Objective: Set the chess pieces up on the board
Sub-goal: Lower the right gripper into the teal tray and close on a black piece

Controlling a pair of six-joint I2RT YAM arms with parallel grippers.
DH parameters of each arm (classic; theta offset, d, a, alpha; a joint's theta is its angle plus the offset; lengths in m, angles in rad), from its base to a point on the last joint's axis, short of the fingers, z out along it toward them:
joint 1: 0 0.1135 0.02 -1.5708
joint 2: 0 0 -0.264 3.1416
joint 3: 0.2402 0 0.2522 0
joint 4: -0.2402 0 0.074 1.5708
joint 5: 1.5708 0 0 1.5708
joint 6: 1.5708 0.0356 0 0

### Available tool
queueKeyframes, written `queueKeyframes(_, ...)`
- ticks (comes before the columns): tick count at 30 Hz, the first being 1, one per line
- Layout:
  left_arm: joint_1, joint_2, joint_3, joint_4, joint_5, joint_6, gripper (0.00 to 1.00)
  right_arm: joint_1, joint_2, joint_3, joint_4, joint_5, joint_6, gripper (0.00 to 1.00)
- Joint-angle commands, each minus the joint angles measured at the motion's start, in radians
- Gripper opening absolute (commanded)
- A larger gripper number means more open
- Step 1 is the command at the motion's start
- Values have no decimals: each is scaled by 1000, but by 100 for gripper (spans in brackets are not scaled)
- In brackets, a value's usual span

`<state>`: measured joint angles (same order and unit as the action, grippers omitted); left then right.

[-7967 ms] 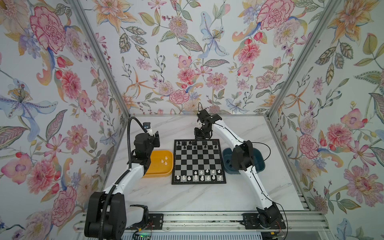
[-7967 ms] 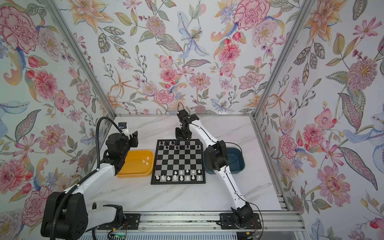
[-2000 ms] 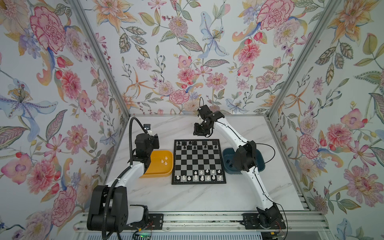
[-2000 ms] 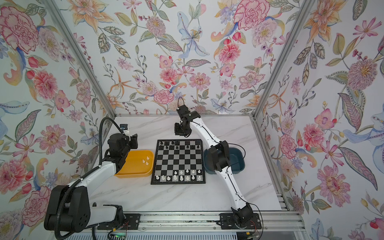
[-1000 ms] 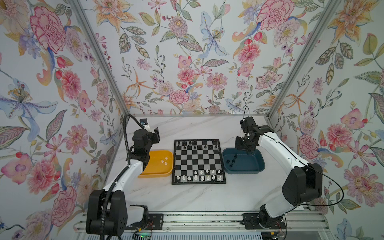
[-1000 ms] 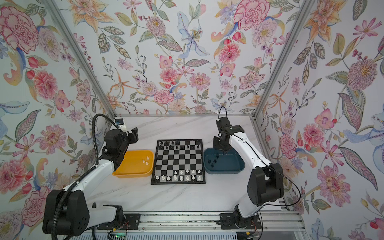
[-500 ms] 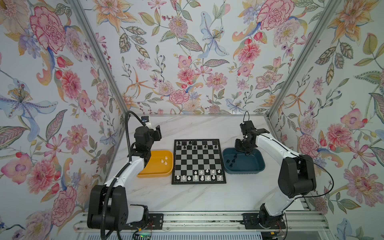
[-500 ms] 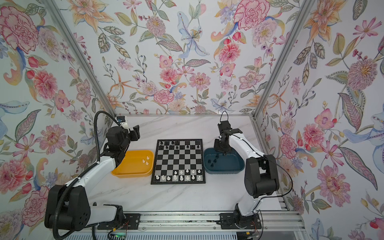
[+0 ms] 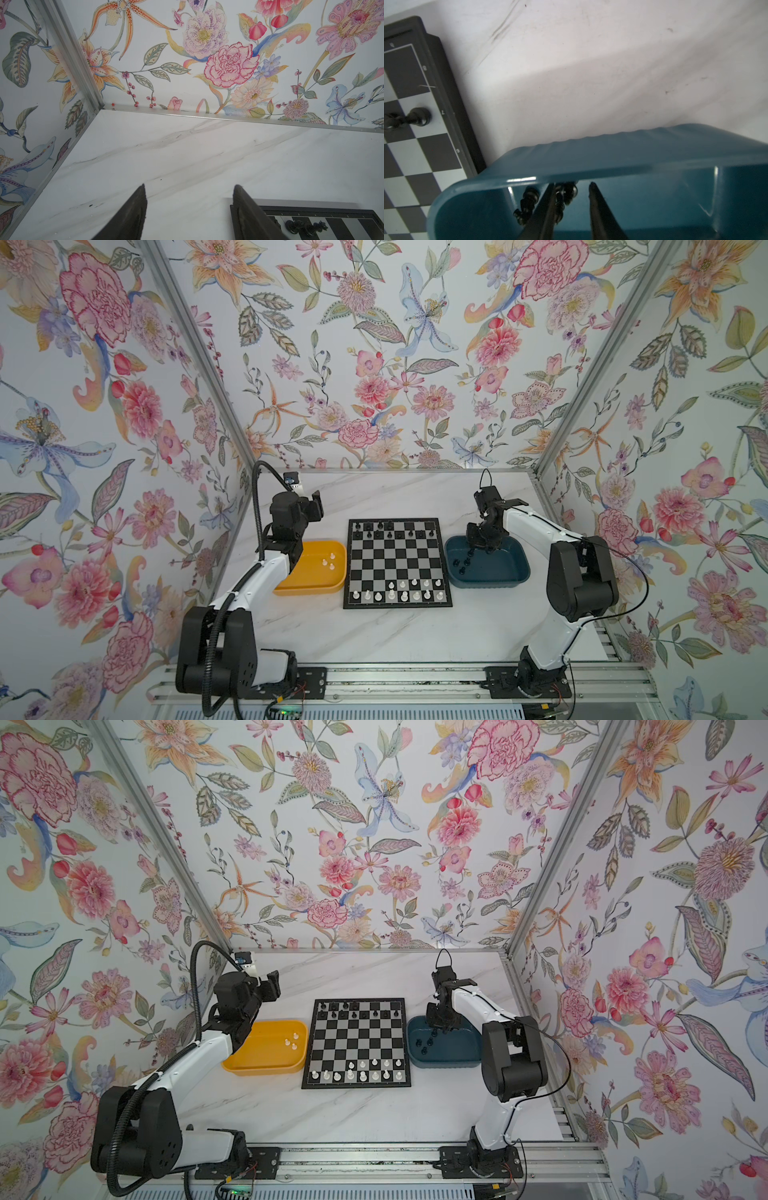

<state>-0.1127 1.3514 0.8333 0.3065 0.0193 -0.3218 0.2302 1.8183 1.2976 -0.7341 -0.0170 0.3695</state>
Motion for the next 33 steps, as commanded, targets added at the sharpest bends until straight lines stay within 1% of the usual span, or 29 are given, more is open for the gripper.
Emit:
queueKeyframes(1, -11, 6, 30, -17, -15, 13, 67, -1, 24, 31, 5, 17, -19, 29)
queueKeyframes(15, -14, 11, 31, -19, -17, 17, 67, 7, 63, 48, 3, 23, -19, 23)
queueKeyframes(33, -18, 15, 33, -23, -17, 23, 68, 16, 84, 47, 3, 21, -15, 19)
